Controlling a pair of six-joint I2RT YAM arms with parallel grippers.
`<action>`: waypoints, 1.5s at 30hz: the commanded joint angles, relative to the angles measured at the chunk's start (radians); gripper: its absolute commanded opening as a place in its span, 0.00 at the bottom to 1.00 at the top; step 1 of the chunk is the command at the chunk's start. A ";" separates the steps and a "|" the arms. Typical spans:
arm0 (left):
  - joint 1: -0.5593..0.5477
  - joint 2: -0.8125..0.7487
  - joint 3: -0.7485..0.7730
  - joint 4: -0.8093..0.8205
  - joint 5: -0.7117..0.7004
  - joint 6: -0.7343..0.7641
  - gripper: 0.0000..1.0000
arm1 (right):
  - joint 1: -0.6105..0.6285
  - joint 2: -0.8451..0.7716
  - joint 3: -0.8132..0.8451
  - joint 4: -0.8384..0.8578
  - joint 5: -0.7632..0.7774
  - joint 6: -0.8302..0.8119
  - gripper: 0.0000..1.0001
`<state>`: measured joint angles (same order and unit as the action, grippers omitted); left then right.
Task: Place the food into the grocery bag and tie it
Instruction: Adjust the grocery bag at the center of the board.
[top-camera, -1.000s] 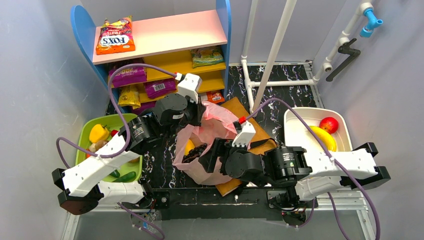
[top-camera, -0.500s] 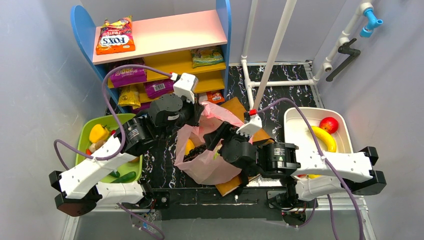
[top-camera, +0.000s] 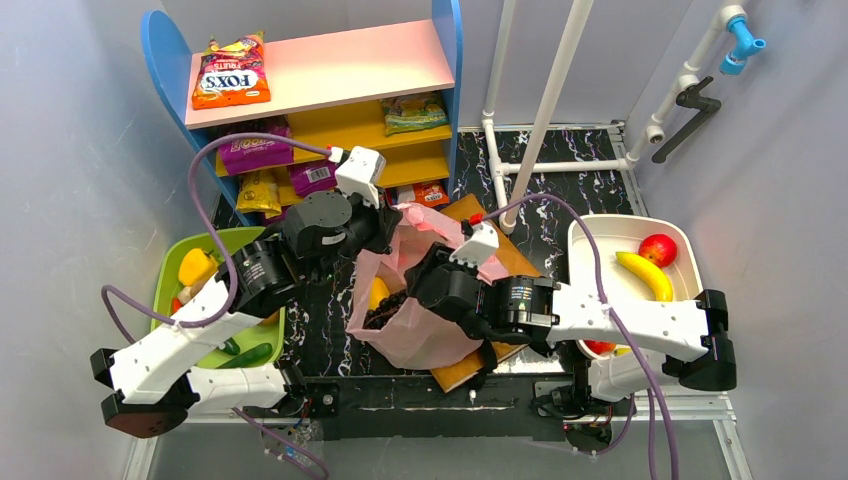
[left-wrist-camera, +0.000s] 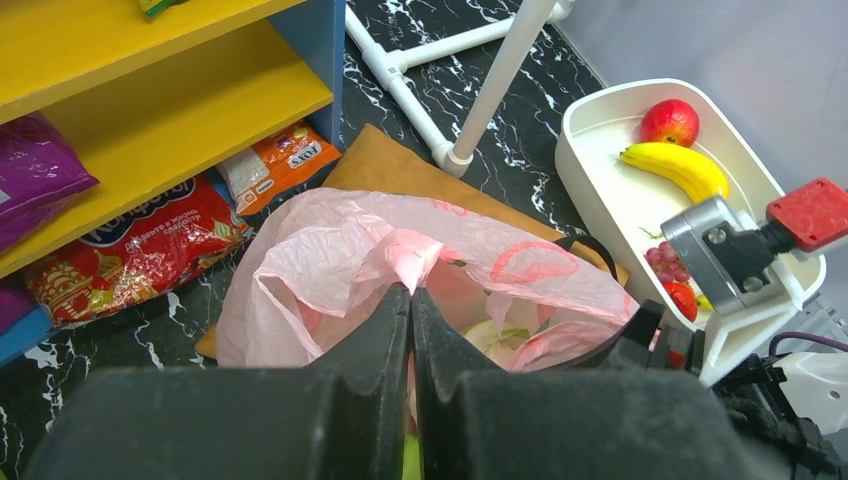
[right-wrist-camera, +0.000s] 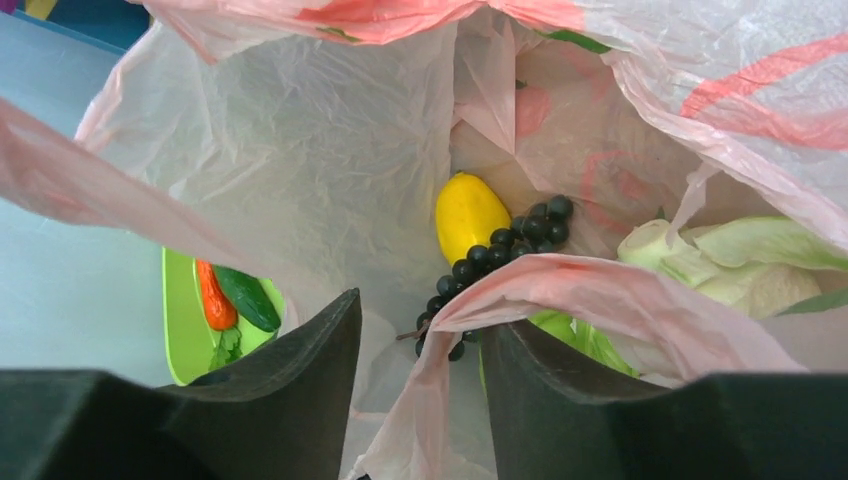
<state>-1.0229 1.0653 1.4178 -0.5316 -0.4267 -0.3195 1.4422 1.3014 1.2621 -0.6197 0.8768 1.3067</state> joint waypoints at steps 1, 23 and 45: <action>0.006 -0.037 -0.011 -0.001 -0.018 0.011 0.00 | -0.031 -0.013 0.002 0.071 -0.001 -0.037 0.44; 0.006 -0.188 0.099 -0.175 -0.209 0.042 0.00 | -0.264 0.069 0.356 0.241 -0.697 -0.787 0.01; 0.006 -0.395 0.086 -0.356 -0.347 -0.016 0.00 | -0.408 0.451 0.878 0.067 -1.482 -0.909 0.01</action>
<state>-1.0229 0.6949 1.5604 -0.8692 -0.7670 -0.3042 1.0321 1.7584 2.1578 -0.5407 -0.3557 0.4675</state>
